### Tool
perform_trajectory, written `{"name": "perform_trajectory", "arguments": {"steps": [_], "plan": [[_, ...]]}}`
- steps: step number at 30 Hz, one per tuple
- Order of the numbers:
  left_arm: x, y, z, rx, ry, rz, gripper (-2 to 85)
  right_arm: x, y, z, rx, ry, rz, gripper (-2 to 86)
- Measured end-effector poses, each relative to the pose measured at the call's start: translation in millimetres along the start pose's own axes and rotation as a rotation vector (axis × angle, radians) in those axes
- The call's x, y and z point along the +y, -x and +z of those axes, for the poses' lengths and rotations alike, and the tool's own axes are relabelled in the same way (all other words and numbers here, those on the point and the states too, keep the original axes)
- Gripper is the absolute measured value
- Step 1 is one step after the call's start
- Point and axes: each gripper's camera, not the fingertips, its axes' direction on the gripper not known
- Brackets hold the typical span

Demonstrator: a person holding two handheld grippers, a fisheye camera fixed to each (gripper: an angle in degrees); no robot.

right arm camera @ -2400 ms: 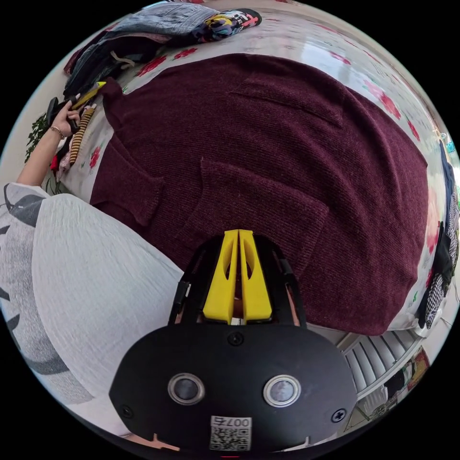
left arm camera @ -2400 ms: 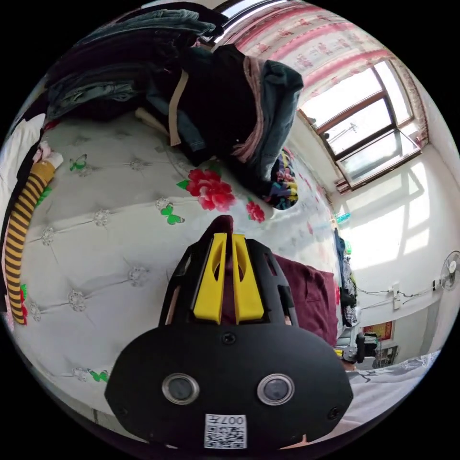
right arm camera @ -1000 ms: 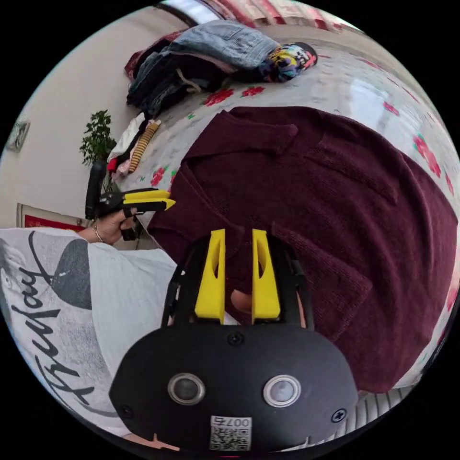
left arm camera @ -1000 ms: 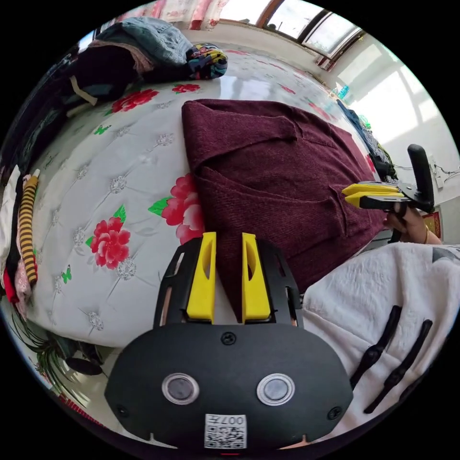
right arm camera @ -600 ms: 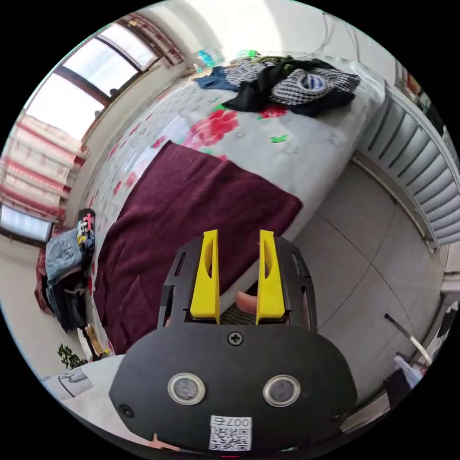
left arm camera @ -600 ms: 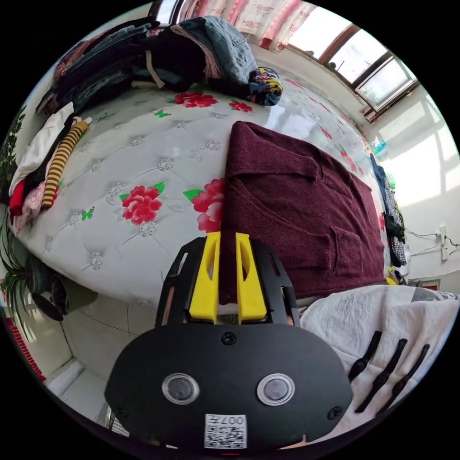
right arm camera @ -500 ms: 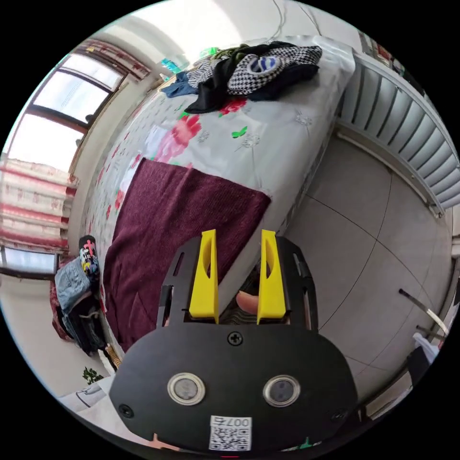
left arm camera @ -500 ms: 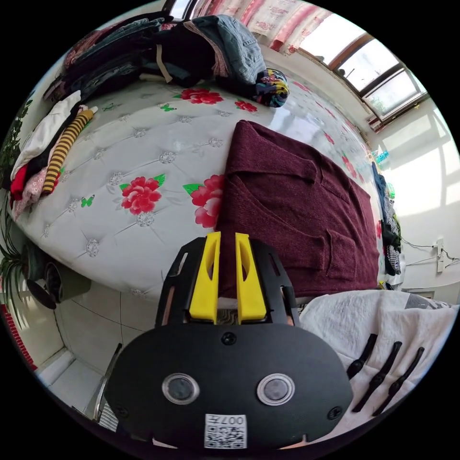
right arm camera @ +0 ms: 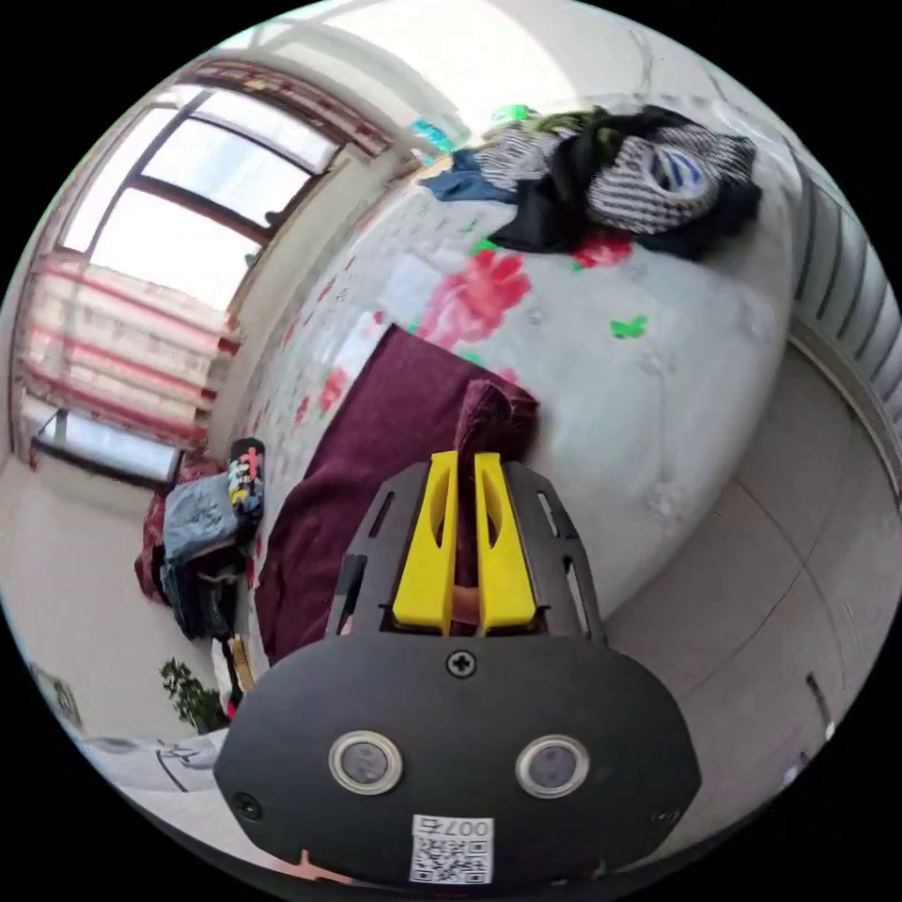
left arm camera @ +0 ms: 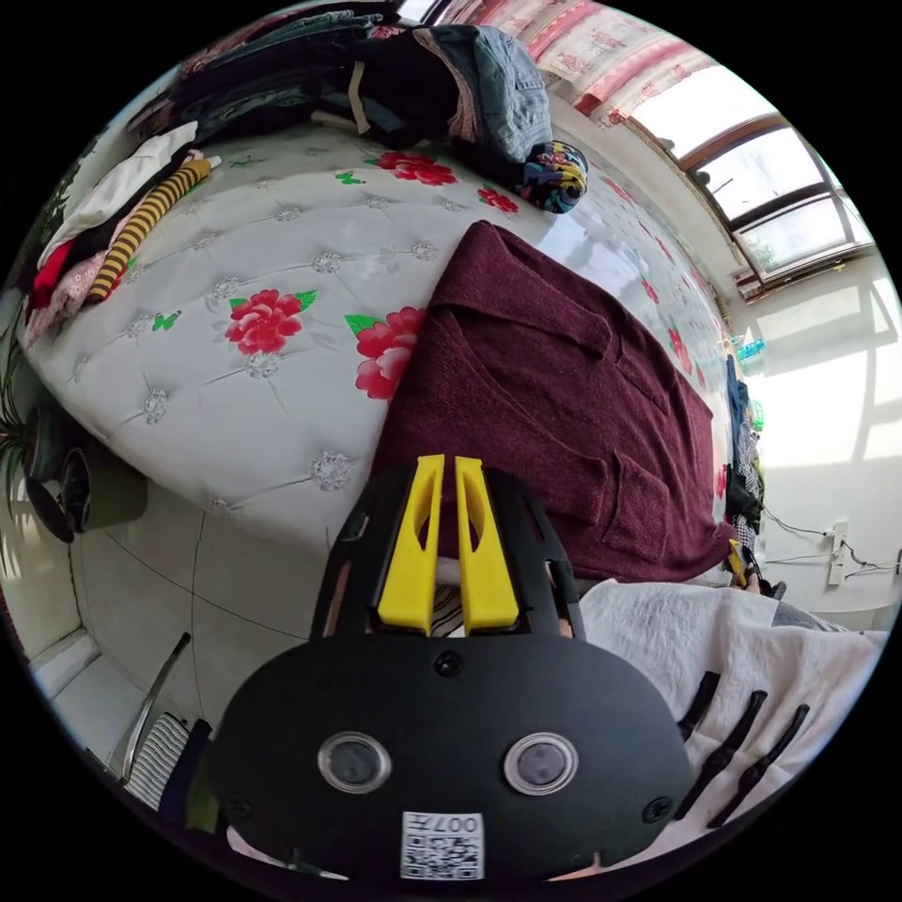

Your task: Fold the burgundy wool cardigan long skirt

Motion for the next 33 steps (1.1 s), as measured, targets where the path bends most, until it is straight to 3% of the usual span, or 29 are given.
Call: {"name": "perform_trajectory", "arguments": {"steps": [3, 5, 8, 10, 14, 21, 27, 33], "plan": [[3, 7, 4, 0.01, -0.012, -0.023, 0.0, 3, 121, 15, -0.154, 0.106, -0.445, 0.7], [4, 8, 8, 0.007, -0.019, -0.02, -0.2, 55, 226, 40, -0.307, 0.332, -0.853, 0.6], [8, 7, 14, 0.004, -0.036, -0.007, -0.4, 161, 304, 71, -0.376, 0.61, -1.259, 0.6], [12, 8, 18, 0.01, -0.041, -0.008, -0.5, 216, 316, 96, -0.367, 0.742, -1.358, 0.6], [22, 8, 34, 0.0, -0.014, 0.007, -0.5, 300, 303, 159, -0.281, 0.964, -1.313, 0.9], [26, 0, 55, -0.005, 0.014, 0.056, 0.1, 358, 310, 174, -0.306, 1.028, -1.308, 2.2], [16, 35, 65, 0.113, -0.039, -0.12, 5.1, 411, 316, 187, -0.302, 1.174, -1.386, 4.9], [-2, 60, 75, 0.096, -0.057, -0.116, 8.5, 397, 370, 197, -0.298, 1.042, -1.398, 7.0]]}}
